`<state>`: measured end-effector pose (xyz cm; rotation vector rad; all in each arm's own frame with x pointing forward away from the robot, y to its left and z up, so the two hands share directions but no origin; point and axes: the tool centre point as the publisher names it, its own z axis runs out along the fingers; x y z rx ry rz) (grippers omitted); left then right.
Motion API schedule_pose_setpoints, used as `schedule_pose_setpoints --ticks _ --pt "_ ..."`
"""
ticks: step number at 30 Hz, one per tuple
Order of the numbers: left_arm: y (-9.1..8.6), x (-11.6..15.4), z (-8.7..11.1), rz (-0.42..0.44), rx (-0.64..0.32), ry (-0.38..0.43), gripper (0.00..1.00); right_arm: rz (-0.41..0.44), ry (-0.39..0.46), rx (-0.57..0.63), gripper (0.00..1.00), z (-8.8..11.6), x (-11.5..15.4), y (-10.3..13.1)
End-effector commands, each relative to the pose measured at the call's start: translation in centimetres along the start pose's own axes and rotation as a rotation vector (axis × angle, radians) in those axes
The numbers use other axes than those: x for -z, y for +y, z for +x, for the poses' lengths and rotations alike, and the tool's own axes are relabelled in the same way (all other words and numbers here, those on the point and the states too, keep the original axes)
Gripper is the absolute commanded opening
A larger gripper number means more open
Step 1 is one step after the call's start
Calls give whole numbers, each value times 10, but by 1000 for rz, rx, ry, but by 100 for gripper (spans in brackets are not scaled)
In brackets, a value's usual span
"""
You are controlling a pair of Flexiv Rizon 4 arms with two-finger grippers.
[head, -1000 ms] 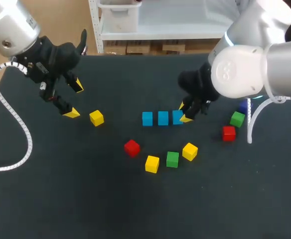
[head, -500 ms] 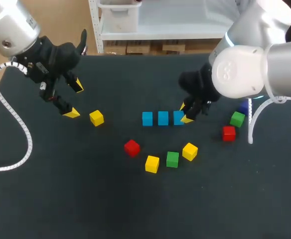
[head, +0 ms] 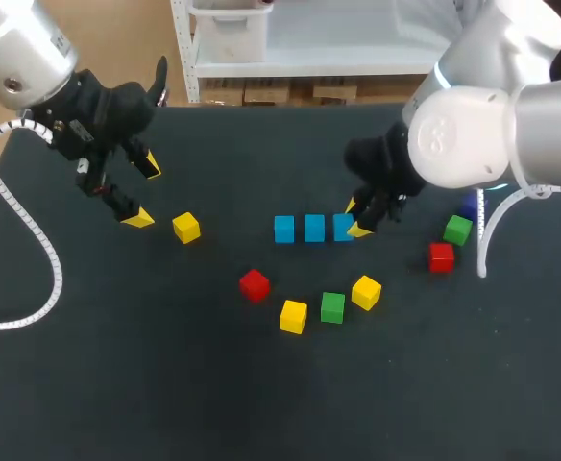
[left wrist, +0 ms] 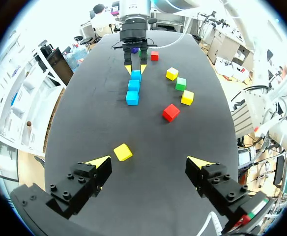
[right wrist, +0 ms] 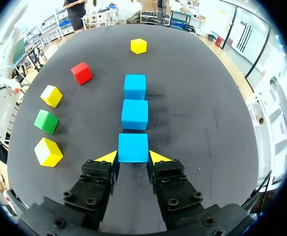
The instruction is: Place the blue cubes, place green cubes on the blue cubes, place the yellow cubes on the green cubes, then place the red cubes on the yellow cubes, and place purple cube on the red cubes.
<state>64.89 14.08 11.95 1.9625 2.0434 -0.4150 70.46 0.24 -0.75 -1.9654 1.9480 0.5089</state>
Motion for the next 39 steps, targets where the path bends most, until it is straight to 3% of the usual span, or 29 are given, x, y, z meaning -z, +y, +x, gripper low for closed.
schedule_pose_setpoints --ticks 1,7,12,28,33,36,39 --pt "1 0 0 3 -2 0 100 -6 -3 3 0 0 0 -3" --pt "1 0 0 3 -2 0 100 -6 2 3 0 0 0 -4" --pt "1 0 0 3 -2 0 100 -11 1 10 35 0 0 -4" --pt "1 0 0 3 -2 0 100 -10 5 9 51 1 1 -5" --pt "1 0 0 3 -2 0 100 -9 6 8 42 1 1 -6" --pt "1 0 0 3 -2 0 100 -9 6 6 24 1 1 -6" --pt "1 0 0 3 -2 0 100 -10 8 4 20 1 0 -6"
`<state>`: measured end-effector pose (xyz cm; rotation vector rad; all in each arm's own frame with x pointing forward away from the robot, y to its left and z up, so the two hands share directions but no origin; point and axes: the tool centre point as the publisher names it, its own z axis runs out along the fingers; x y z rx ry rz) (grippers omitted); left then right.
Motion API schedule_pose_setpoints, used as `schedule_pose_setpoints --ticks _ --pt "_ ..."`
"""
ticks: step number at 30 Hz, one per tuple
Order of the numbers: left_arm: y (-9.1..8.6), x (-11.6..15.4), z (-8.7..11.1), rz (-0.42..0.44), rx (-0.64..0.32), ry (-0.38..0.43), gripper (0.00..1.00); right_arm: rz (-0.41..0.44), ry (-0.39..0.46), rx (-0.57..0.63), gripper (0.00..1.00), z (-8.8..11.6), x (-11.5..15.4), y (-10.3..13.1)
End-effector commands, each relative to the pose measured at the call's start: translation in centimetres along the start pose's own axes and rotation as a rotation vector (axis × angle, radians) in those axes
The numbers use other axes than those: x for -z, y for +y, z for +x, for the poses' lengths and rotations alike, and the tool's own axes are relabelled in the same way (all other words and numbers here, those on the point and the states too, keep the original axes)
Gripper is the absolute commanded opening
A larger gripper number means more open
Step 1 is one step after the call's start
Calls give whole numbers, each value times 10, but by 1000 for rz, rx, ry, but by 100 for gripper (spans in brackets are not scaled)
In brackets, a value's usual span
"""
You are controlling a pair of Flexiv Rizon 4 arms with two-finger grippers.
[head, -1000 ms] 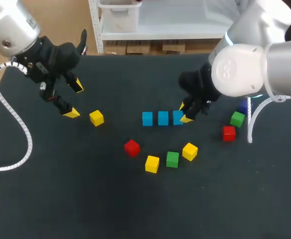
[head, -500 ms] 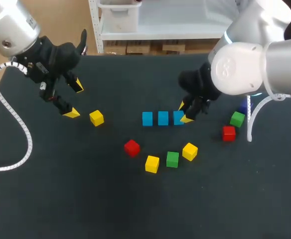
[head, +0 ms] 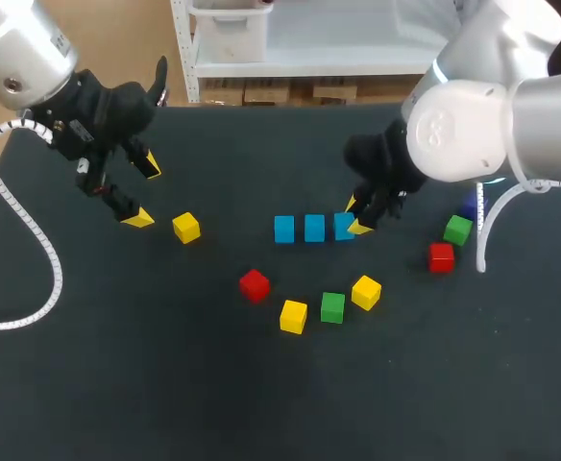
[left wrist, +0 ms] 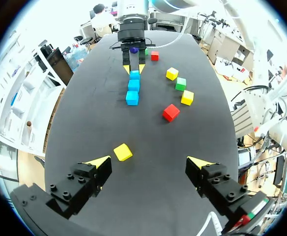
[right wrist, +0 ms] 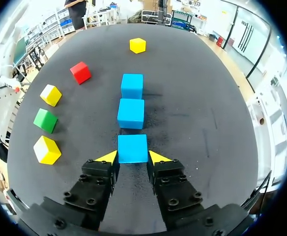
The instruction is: Place the blue cubes, place green cubes on the blue cubes, place the yellow cubes on the green cubes, then place the red cubes on the yellow cubes, and place purple cube on the red cubes.
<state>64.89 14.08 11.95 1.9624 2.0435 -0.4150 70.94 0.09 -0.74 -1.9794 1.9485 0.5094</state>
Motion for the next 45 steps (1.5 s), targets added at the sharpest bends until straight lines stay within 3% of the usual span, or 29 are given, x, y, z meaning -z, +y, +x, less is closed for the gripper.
schedule_pose_setpoints --ticks 1,12,33,45 --pt "1 0 0 3 -2 0 100 -2 0 -1 20 0 0 -1" --pt "1 0 0 3 -2 0 100 -4 2 -4 22 0 -1 0" --pt "1 0 0 3 -2 0 100 -7 2 -11 44 -2 -1 2" --pt "1 0 0 3 -2 0 100 -15 7 -10 45 -1 0 4"
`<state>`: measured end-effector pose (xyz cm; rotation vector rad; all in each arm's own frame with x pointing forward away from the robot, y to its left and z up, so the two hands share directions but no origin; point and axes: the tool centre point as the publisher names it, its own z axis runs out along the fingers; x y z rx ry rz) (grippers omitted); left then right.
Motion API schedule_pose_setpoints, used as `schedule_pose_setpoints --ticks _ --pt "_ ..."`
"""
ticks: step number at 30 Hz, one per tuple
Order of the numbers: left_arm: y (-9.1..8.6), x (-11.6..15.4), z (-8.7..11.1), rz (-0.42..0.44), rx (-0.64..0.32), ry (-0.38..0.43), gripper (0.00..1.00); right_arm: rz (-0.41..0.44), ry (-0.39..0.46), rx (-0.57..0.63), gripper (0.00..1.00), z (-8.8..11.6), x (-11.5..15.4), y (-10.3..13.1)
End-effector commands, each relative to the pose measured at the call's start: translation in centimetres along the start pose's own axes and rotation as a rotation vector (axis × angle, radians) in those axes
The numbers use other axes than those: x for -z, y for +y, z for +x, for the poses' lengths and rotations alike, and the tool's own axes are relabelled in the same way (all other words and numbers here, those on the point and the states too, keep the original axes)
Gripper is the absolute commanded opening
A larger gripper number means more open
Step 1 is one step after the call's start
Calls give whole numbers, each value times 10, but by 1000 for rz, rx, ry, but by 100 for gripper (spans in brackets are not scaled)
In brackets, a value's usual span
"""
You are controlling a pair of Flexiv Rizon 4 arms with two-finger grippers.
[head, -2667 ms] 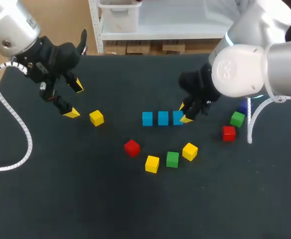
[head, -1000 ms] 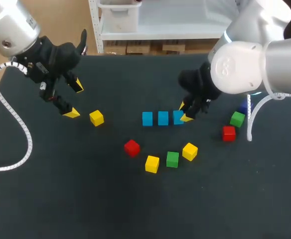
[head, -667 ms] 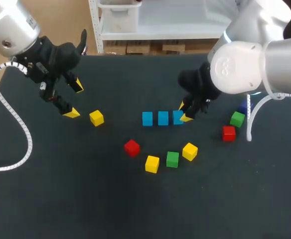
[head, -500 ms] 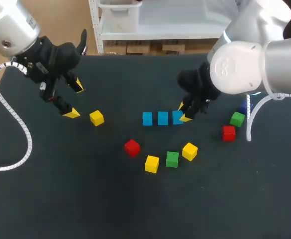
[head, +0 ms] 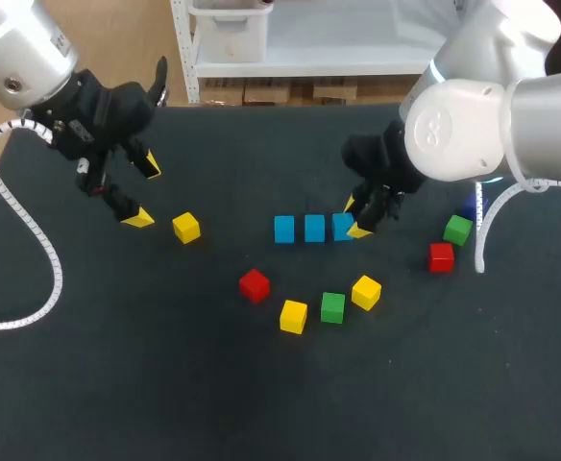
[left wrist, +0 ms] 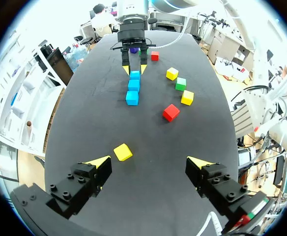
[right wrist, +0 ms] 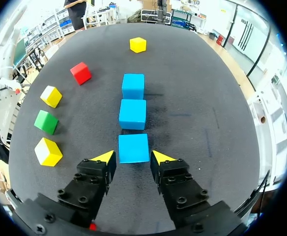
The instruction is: Place the blue cubes, place green cubes on the blue cubes, place the yellow cubes on the green cubes, then place the red cubes on the yellow cubes, and place purple cube on the red cubes.
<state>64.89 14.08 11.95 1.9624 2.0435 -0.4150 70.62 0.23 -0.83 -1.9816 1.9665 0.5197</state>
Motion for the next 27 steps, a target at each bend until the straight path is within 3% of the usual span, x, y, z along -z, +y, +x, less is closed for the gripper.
schedule_pose_setpoints --ticks 1,19,27 --pt "1 0 0 3 -2 0 100 -4 1 1 45 0 1 1" --pt "1 0 0 3 -2 0 100 -13 2 -5 48 5 3 2" --pt "1 0 0 3 -2 0 100 18 -9 -3 94 11 19 -3"
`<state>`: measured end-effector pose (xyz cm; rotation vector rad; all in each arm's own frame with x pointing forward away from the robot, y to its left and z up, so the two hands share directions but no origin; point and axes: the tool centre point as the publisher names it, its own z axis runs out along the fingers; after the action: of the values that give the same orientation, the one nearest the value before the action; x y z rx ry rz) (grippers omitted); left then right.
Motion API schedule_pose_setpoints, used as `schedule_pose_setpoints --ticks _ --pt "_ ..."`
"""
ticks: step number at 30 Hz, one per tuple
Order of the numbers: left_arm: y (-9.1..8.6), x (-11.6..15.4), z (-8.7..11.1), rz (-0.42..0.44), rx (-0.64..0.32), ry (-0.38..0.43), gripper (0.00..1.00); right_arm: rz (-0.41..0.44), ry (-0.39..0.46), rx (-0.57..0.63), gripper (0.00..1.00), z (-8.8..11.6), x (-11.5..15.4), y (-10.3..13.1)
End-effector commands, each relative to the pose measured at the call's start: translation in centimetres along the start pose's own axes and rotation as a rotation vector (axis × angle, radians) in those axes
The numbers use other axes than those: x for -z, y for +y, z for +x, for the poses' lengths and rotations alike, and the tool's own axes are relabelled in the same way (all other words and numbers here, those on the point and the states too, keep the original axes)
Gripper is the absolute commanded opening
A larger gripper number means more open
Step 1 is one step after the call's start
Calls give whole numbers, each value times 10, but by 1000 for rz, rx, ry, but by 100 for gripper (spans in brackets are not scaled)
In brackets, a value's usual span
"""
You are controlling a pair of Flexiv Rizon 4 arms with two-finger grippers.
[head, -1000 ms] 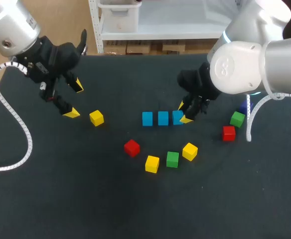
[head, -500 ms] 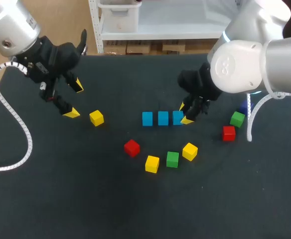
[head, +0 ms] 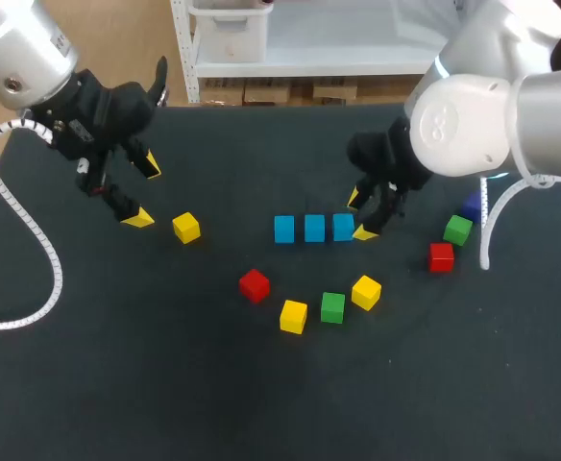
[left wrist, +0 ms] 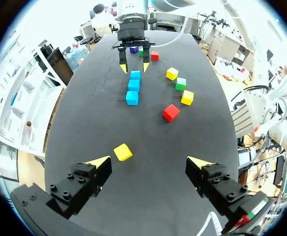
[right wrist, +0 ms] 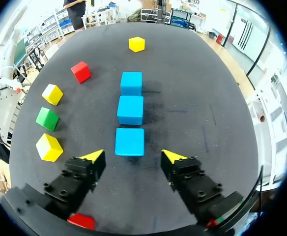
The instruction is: Place the blue cubes, place green cubes on the blue cubes, place the yellow cubes on the green cubes, then place the red cubes on the yellow cubes, and place purple cube on the red cubes.
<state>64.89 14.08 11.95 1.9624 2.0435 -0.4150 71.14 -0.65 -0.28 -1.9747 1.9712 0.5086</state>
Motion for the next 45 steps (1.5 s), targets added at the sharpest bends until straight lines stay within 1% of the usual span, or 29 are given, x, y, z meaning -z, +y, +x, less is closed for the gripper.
schedule_pose_setpoints --ticks 1,10,17,18,20,24,29,30,31,32,33,34,35,37,40,41,45 --pt "1 0 0 3 -2 0 100 17 -17 1 100 7 14 1" --pt "1 0 0 3 -2 0 100 40 -71 39 100 28 51 0" --pt "1 0 0 3 -2 0 100 15 -112 82 100 44 67 4" --pt "1 0 0 3 -2 0 100 0 -120 94 100 46 69 4" --pt "1 0 0 3 -2 0 100 4 -108 109 100 52 74 6" --pt "1 0 0 3 -2 0 100 -6 -138 191 100 61 81 9" --pt "1 0 0 3 -2 0 100 -20 -142 278 100 75 90 10" --pt "1 0 0 3 -2 0 100 -42 -158 317 100 78 91 9" --pt "1 0 0 3 -2 0 100 -52 -153 316 100 82 93 9" --pt "1 0 0 3 -2 0 100 -61 -163 342 100 86 95 8" --pt "1 0 0 3 -2 0 100 -87 -161 369 100 88 96 9" --pt "1 0 0 3 -2 0 100 -97 -167 372 100 92 98 9" --pt "1 0 0 3 -2 0 100 -116 -175 409 100 94 99 9" --pt "1 0 0 3 -2 0 100 -143 -168 450 100 98 103 12" --pt "1 0 0 3 -2 0 100 -196 -177 534 100 103 106 15" --pt "1 0 0 3 -2 0 100 -213 -189 587 100 105 107 15" --pt "1 0 0 3 -2 0 100 -265 -182 714 100 110 110 17"
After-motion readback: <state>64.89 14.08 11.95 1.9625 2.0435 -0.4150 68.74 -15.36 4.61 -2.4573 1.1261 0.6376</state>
